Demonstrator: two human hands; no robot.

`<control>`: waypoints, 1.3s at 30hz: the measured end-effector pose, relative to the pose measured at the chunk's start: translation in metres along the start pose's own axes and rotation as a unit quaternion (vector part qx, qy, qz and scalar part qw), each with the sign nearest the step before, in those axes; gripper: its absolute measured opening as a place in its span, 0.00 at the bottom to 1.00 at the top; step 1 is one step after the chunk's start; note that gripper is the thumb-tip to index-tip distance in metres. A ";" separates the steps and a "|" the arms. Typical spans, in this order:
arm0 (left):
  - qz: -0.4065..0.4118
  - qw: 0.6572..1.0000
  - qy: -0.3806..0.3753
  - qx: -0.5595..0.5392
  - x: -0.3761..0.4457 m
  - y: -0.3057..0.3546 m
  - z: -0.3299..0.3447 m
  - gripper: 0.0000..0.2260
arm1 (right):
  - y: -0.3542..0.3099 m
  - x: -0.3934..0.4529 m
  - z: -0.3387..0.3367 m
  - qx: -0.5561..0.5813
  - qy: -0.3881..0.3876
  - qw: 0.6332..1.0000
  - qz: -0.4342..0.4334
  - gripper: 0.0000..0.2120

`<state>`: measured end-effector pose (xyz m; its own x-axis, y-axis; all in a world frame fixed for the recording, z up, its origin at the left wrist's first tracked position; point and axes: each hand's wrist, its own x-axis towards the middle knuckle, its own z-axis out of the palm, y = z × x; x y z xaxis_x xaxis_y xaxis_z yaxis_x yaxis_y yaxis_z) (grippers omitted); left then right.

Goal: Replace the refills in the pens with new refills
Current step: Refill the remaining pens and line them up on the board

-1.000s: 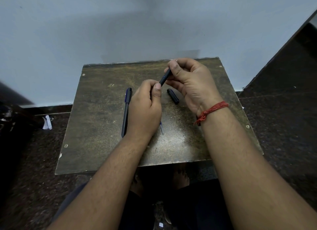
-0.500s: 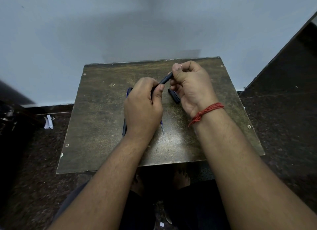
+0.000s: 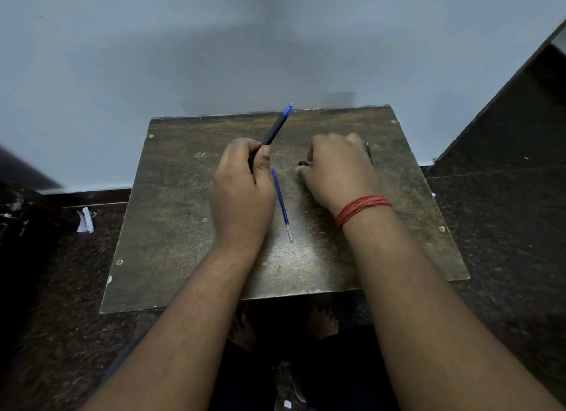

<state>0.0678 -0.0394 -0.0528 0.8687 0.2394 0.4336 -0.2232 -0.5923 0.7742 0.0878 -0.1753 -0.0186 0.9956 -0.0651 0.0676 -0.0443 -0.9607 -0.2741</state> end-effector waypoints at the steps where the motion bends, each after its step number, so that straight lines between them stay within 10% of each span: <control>1: -0.001 1.000 -0.002 -0.001 0.000 0.000 0.000 0.07 | -0.003 -0.003 0.003 -0.008 -0.001 1.000 -0.004 0.10; 7: -0.002 1.000 -0.004 -0.003 0.000 0.001 -0.001 0.07 | -0.005 0.002 0.008 0.028 -0.022 0.999 -0.007 0.08; 10: -0.002 1.000 -0.011 0.002 -0.001 0.002 0.000 0.06 | -0.003 0.010 -0.003 0.257 -0.006 0.965 0.053 0.07; 17: 0.009 1.000 -0.027 0.001 -0.002 0.003 0.002 0.08 | 0.005 0.013 -0.021 0.744 0.082 0.643 0.163 0.05; 19: 0.018 0.999 -0.035 -0.002 -0.003 0.003 0.002 0.07 | 0.006 0.013 -0.023 0.777 0.097 0.601 0.162 0.06; 39: 0.036 0.999 -0.030 0.000 -0.006 0.003 0.004 0.06 | -0.009 0.009 -0.009 0.636 0.055 0.768 0.057 0.10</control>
<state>0.0636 -0.0451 -0.0548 0.8757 0.1489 0.4594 -0.2863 -0.6061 0.7421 0.0963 -0.1700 -0.0065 0.9753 -0.2179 0.0347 0.0552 0.0885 -0.9945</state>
